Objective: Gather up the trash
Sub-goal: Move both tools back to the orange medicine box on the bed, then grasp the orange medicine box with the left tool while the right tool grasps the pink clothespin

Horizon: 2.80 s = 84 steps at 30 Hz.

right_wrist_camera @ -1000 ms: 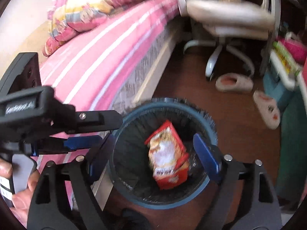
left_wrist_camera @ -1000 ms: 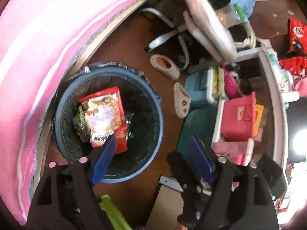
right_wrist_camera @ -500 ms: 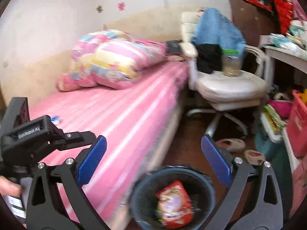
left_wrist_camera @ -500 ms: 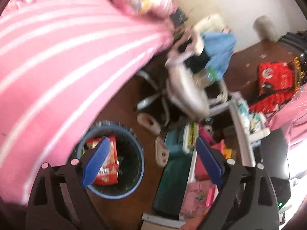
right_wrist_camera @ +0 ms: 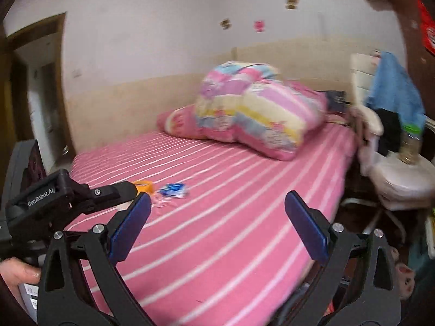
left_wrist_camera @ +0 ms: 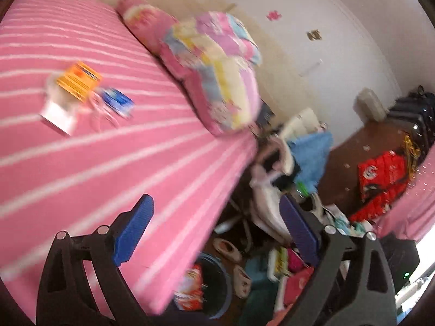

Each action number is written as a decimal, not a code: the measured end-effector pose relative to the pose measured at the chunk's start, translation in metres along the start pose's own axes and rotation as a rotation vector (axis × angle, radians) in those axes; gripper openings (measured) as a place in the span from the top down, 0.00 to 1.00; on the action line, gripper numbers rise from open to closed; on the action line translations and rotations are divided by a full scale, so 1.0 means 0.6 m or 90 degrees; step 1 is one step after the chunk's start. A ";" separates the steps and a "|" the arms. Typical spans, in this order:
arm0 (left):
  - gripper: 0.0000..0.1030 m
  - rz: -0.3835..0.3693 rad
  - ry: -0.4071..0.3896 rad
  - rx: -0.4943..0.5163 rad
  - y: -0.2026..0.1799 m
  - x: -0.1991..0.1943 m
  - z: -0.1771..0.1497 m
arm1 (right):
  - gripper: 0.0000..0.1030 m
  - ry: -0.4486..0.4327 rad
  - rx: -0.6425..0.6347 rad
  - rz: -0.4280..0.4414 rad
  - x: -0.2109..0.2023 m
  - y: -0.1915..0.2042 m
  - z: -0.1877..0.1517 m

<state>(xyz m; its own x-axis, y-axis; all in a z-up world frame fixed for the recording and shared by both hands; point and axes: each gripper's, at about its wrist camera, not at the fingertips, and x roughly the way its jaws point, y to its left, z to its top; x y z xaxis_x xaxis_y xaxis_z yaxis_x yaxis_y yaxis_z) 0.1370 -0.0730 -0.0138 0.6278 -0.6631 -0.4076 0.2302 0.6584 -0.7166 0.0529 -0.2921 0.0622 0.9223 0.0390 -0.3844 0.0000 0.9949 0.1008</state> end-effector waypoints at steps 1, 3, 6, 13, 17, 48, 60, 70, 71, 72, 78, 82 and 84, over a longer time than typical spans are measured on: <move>0.12 0.013 -0.009 0.002 0.015 -0.010 0.010 | 0.05 0.003 -0.010 0.011 0.019 0.024 0.003; 0.12 0.041 -0.020 0.004 0.050 -0.025 0.026 | 0.05 0.011 -0.023 0.029 0.050 0.059 0.004; 0.12 0.080 -0.027 0.000 0.103 -0.038 0.045 | 0.05 0.035 -0.054 0.058 0.115 0.112 -0.010; 0.12 0.169 -0.010 -0.004 0.206 -0.022 0.091 | 0.08 0.101 -0.110 0.095 0.233 0.176 -0.059; 0.12 0.223 0.001 0.029 0.236 0.004 0.124 | 0.15 0.147 -0.103 0.112 0.302 0.184 -0.066; 0.51 0.310 0.121 0.078 0.371 0.161 0.223 | 0.52 0.304 -0.156 0.122 0.543 0.257 -0.115; 0.77 0.323 0.118 0.060 0.377 0.171 0.230 | 0.94 0.340 -0.179 0.136 0.566 0.266 -0.134; 0.80 0.321 0.132 0.049 0.371 0.162 0.221 | 0.94 0.346 -0.163 0.131 0.562 0.262 -0.130; 0.80 0.321 0.133 0.049 0.371 0.162 0.220 | 0.94 0.346 -0.163 0.130 0.562 0.262 -0.129; 0.80 0.323 0.136 0.049 0.370 0.161 0.218 | 0.94 0.348 -0.164 0.129 0.561 0.263 -0.129; 0.86 0.319 0.134 0.046 0.368 0.151 0.209 | 0.94 0.352 -0.162 0.128 0.560 0.262 -0.128; 0.96 0.303 0.128 0.036 0.368 0.147 0.209 | 0.95 0.350 -0.157 0.130 0.556 0.263 -0.127; 0.97 0.294 0.123 0.030 0.365 0.143 0.209 | 0.95 0.344 -0.153 0.132 0.551 0.261 -0.124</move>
<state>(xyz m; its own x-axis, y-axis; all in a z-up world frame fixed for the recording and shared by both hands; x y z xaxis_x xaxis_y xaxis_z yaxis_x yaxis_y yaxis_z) 0.3347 0.0589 -0.1348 0.5243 -0.3492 -0.7766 -0.0030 0.9113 -0.4118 0.3290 -0.1167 -0.1172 0.5685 0.2132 -0.7946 -0.3030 0.9522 0.0387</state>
